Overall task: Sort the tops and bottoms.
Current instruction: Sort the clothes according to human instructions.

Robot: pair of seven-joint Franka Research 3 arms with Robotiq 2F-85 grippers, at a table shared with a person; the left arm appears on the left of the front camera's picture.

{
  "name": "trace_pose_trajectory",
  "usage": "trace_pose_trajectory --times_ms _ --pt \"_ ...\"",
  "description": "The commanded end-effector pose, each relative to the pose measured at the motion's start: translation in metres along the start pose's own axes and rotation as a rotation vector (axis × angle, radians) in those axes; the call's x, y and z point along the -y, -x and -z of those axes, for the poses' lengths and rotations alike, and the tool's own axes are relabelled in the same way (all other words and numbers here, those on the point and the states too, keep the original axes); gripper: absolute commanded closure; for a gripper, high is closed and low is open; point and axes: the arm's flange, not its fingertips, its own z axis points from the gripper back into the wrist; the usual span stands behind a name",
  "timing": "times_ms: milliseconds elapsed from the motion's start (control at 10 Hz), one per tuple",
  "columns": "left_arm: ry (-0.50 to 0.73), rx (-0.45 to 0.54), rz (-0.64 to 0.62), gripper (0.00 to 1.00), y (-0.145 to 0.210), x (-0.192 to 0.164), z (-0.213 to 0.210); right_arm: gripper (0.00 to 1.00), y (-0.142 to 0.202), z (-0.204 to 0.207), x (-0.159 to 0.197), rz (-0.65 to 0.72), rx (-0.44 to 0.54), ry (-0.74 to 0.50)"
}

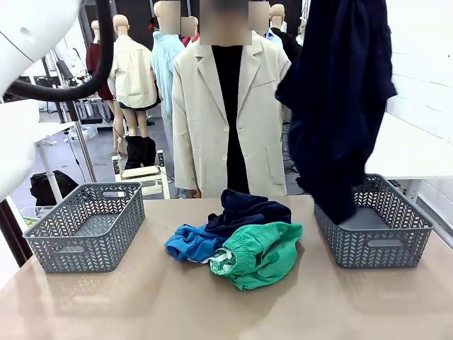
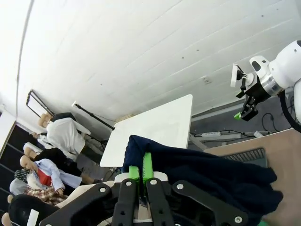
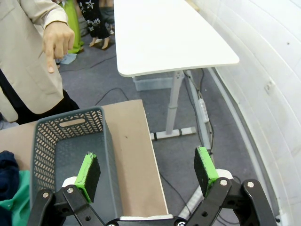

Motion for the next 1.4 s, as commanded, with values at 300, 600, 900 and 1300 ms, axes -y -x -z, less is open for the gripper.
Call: trace_pose_trajectory --times_ms 300,600,900,1300 --pt "-0.001 -0.002 -0.01 1.0 0.001 0.001 0.004 0.0 0.002 0.001 0.001 0.004 -0.01 -0.002" --pt "-0.171 0.198 0.15 1.0 -0.008 -0.035 0.08 0.0 0.002 0.001 0.001 0.004 -0.01 -0.002" --pt "-0.076 0.343 0.102 1.0 0.03 -0.038 0.269 0.0 0.002 0.001 0.001 0.004 -0.01 -0.002" --pt "0.109 0.285 -0.074 1.0 0.09 0.03 0.397 0.0 0.002 0.001 0.001 0.004 -0.01 -0.002"
